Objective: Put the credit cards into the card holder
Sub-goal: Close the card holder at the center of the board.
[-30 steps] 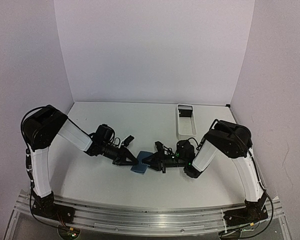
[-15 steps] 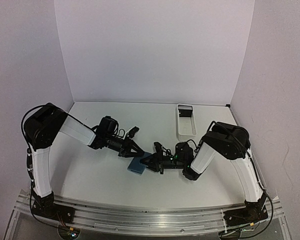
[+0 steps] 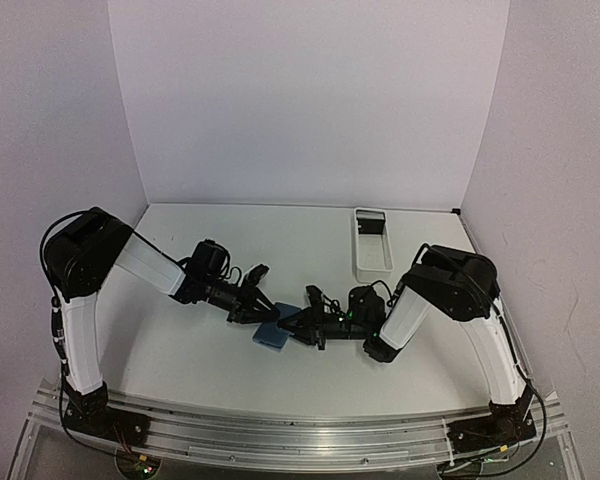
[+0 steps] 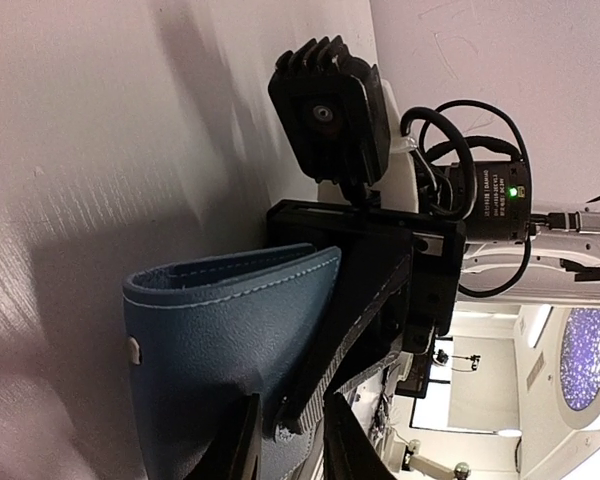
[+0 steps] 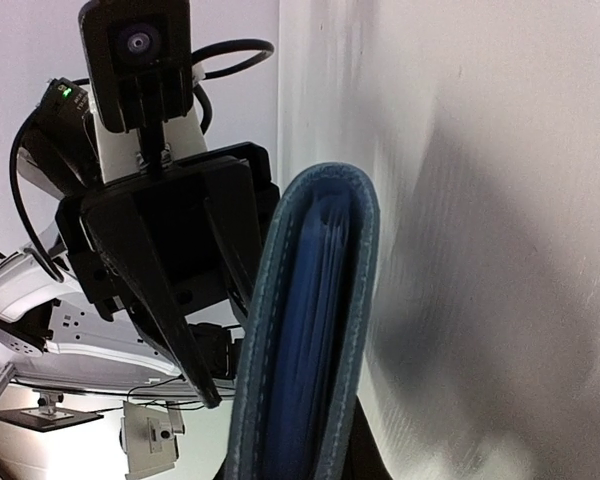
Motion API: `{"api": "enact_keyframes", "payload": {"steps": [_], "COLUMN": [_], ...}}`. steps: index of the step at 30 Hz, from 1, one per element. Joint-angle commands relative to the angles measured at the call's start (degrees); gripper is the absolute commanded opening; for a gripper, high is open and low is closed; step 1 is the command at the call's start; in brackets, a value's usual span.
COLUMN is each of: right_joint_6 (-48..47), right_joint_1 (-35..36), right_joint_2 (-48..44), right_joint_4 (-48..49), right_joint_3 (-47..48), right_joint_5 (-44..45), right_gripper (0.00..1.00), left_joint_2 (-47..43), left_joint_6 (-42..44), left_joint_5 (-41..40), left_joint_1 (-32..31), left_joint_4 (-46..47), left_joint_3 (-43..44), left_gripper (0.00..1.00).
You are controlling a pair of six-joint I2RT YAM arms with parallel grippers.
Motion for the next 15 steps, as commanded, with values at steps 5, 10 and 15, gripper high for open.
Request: {"api": "enact_keyframes", "payload": {"steps": [5,10,15], "right_joint_6": [-0.37,-0.6,-0.5], "right_joint_1": [-0.17,-0.27,-0.73], "right_joint_2": [3.28,3.48,3.49], "right_joint_4": [-0.61,-0.58,-0.44], "right_joint_3": [1.01,1.96,1.64], "right_joint_5": [2.54,3.14,3.84], "right_gripper": [0.0,0.0,0.0], "left_joint_2": [1.36,2.62,2.28], "left_joint_6": [-2.65,-3.79,-3.7], "left_joint_5": [-0.12,1.12,1.25], "left_joint_1": [-0.69,-0.69,-0.41], "left_joint_4": [1.38,2.71,1.94], "left_joint_3": [-2.05,-2.26,-3.03], "left_gripper": [0.2,0.2,0.2]}}
